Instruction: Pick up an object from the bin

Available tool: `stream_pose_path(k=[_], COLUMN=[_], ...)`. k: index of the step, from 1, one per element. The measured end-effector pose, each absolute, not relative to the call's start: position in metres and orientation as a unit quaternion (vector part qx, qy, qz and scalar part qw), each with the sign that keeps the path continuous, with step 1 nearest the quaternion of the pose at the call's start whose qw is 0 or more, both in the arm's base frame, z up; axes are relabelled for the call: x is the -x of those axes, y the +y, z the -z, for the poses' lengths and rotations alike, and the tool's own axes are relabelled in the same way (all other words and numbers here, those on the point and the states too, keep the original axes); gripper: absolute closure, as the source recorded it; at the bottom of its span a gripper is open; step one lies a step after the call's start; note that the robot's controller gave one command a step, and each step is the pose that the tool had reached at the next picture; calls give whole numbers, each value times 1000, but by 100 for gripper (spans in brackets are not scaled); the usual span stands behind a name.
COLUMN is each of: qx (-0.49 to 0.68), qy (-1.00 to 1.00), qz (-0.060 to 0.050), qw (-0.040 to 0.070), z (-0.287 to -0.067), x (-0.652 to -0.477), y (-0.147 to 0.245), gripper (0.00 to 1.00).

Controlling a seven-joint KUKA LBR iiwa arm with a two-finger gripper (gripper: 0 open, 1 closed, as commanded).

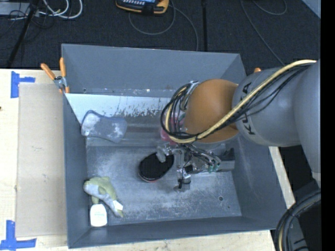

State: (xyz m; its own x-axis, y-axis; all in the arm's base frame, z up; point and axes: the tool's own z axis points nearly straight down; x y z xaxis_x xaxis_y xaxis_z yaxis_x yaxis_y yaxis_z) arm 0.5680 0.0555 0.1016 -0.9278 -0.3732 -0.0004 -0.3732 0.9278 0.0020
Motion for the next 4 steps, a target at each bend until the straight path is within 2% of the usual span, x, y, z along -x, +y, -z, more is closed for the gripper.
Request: stream_pose_path(k=[1, 2, 3, 4], qx=[-138, -307, -307, -302], qy=[-990, -952, -952, -953], qz=[1, 1, 1, 3], qw=[-1, -2, -2, 2], z=[-93, -72, -72, -118], x=[-567, -602, -602, -599], y=[74, 77, 77, 67], gripper=[0, 100, 100, 100])
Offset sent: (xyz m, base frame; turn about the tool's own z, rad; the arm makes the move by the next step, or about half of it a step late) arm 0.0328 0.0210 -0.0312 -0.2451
